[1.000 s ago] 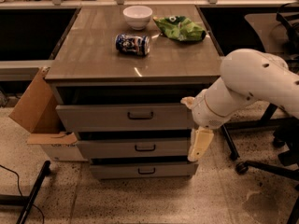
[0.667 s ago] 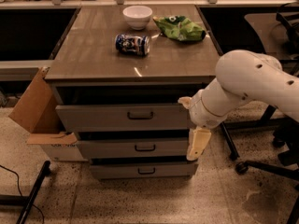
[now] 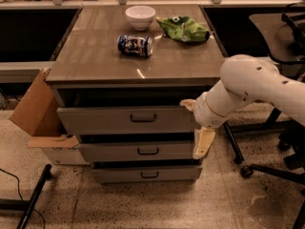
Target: Open top drawer
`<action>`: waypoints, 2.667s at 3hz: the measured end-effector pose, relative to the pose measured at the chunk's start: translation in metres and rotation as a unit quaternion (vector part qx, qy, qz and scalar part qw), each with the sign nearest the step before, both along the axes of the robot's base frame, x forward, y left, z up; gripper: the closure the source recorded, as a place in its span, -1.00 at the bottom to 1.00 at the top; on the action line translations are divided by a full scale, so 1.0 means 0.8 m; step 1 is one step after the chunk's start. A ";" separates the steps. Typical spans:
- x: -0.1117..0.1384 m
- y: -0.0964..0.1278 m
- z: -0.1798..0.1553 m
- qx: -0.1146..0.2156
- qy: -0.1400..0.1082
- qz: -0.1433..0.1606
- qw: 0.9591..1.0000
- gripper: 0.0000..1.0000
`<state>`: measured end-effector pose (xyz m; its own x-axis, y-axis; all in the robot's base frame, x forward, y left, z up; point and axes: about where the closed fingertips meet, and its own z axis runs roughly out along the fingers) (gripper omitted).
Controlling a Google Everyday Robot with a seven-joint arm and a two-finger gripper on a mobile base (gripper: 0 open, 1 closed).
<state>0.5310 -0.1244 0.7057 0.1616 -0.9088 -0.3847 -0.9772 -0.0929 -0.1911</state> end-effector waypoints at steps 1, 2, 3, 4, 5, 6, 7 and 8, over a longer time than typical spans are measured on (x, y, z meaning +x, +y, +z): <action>0.018 -0.006 -0.016 -0.004 -0.002 0.010 1.000 -1.00; 0.039 -0.018 -0.022 -0.011 -0.016 0.007 1.000 -1.00; 0.051 -0.019 -0.022 -0.021 -0.029 0.010 0.999 -1.00; 0.062 -0.013 -0.026 -0.045 -0.032 0.015 0.998 -1.00; 0.070 -0.005 -0.035 -0.057 -0.024 0.023 0.998 -1.00; 0.073 0.004 -0.045 -0.062 -0.016 0.031 0.997 -1.00; 0.066 0.016 -0.058 -0.066 -0.003 0.043 0.997 -0.67; 0.047 0.017 -0.054 -0.066 -0.004 0.045 0.997 -0.20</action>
Offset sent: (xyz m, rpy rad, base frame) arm 0.0439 -0.0263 -0.0214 -0.0254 -0.0525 -0.0034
